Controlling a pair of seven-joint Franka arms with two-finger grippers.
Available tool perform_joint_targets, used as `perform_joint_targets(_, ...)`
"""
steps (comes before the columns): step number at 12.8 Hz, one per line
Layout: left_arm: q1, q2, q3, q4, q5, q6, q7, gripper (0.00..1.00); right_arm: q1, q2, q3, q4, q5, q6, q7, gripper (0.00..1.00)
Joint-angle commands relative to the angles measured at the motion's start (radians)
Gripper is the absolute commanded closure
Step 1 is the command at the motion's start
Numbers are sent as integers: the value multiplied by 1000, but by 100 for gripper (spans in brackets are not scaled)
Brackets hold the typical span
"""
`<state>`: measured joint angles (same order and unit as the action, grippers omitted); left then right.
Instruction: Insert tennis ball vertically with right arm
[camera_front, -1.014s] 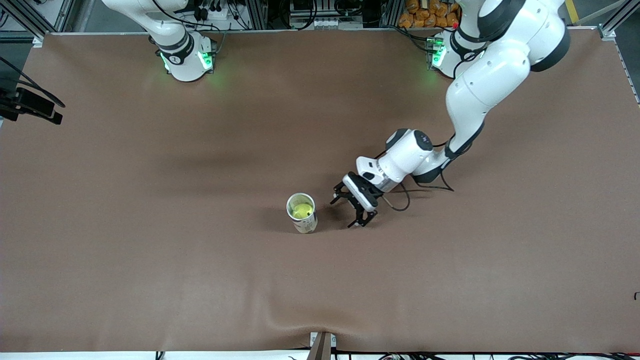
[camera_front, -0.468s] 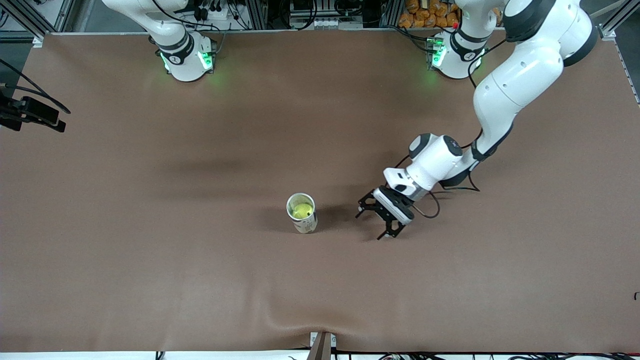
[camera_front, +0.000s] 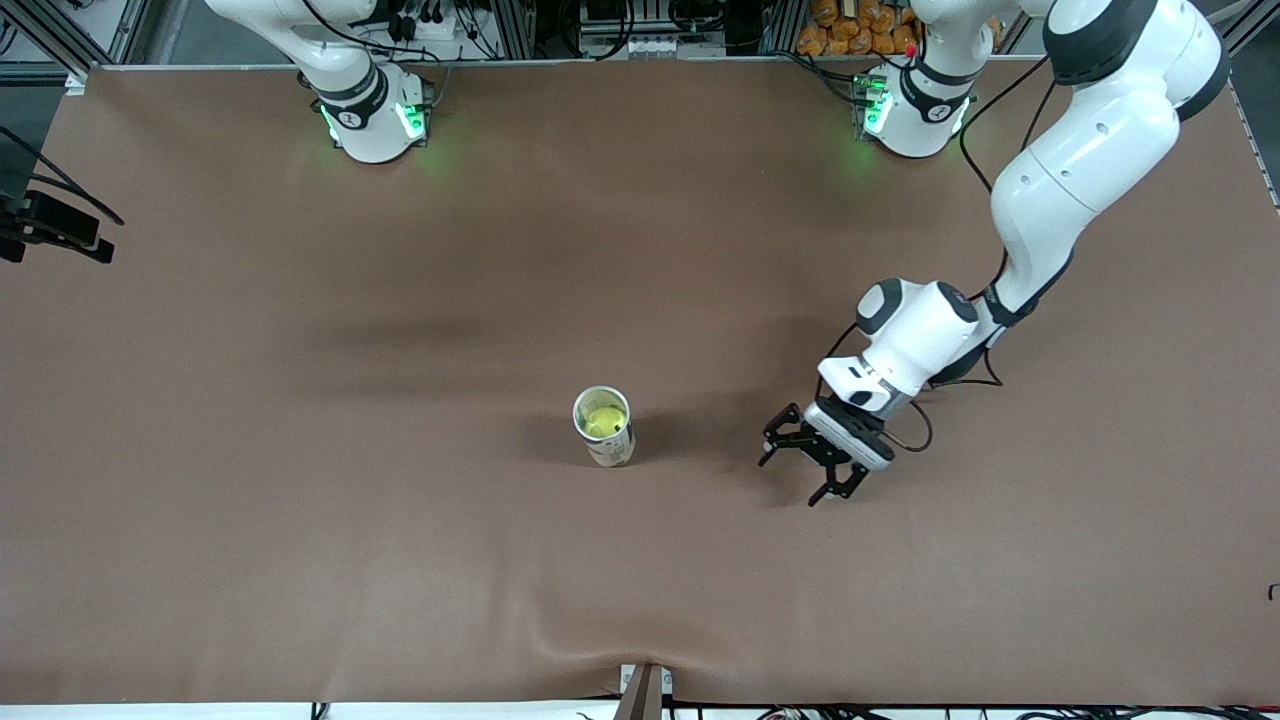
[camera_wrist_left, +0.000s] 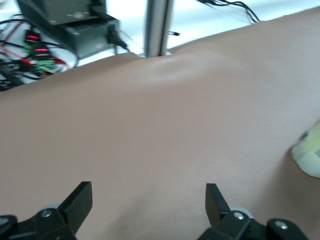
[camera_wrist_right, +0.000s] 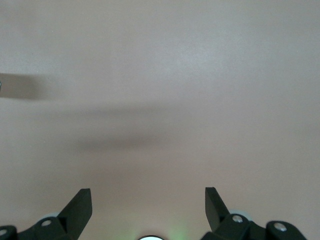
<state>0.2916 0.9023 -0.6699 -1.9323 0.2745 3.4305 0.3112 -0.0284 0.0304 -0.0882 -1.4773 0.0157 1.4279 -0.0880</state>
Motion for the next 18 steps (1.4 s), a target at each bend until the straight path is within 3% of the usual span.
perform_joint_targets(1, 89, -14, -8, -22, 14, -16, -27, 0, -13, -12, 18, -11, -5, 2, -13, 0)
perform_joint_targets(6, 227, -16, -8, 13, 3, -158, -38, 0, -8, -12, 21, -11, -7, 3, -13, 0)
perform_joint_targets(14, 235, -26, -19, 419, 14, -781, -155, 0, -4, -7, 24, -11, -14, 16, -6, 0)
perform_joint_targets(18, 199, -48, -48, 573, 11, -1075, -217, 0, -8, 2, 24, -18, -13, 54, -1, 0)
